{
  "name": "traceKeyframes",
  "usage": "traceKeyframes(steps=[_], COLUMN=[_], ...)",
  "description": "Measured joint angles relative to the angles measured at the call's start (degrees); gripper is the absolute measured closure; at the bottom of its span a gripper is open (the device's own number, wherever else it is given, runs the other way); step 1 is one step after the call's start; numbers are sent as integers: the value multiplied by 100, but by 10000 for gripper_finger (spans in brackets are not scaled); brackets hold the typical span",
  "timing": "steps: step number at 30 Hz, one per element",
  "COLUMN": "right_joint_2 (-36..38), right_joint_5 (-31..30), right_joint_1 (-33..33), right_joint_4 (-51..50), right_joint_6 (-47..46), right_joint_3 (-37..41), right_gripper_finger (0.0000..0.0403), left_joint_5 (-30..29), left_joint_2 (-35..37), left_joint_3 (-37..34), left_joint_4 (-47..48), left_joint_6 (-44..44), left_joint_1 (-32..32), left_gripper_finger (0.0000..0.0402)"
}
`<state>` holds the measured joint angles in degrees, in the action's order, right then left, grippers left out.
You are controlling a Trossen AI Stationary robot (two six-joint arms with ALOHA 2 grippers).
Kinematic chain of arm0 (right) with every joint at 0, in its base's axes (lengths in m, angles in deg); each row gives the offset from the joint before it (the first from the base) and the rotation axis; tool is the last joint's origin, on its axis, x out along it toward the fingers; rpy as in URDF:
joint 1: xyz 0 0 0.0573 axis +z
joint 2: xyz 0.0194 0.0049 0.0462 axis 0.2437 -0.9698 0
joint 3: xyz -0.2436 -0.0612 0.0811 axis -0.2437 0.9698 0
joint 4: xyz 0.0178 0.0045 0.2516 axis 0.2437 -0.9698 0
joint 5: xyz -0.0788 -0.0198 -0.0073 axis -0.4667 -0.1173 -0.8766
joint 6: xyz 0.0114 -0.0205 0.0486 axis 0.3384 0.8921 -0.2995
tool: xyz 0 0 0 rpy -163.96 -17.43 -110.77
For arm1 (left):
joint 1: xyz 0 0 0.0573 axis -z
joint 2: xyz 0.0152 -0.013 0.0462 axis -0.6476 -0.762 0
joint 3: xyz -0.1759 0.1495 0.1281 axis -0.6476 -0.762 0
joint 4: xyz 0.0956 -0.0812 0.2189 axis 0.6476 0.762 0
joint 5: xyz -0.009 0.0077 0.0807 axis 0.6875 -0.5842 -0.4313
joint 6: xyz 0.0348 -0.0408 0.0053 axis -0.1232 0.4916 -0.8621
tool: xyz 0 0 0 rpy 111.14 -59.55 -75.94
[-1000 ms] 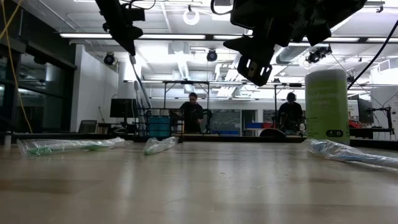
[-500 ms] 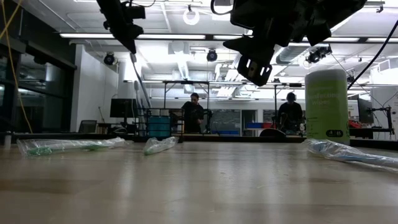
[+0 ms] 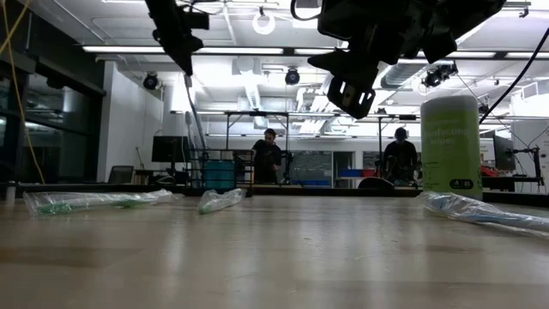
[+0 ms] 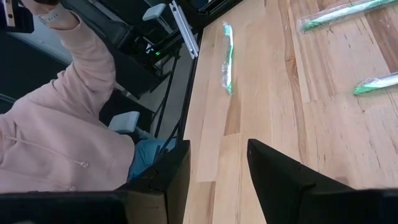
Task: Pick & Place toothbrushing station
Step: Put the right blue toothbrush into the wire organizer
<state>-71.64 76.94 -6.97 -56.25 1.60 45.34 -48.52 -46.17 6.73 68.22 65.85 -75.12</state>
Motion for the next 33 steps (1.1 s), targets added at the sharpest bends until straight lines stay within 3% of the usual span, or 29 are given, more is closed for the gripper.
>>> traceKeyframes(steps=[7,33], right_joint_2=[0,0], right_joint_5=[4,-173], right_joint_1=[0,339], right_joint_4=[0,0], right_joint_6=[3,7], right_joint_3=[0,0], right_gripper_finger=[252,252], left_joint_5=[10,644], left_joint_2=[-610,-1510], left_joint_3=[702,704], left_joint_4=[595,931], left_joint_6=[278,863], left_joint_1=[2,-162], left_gripper_finger=[401,401])
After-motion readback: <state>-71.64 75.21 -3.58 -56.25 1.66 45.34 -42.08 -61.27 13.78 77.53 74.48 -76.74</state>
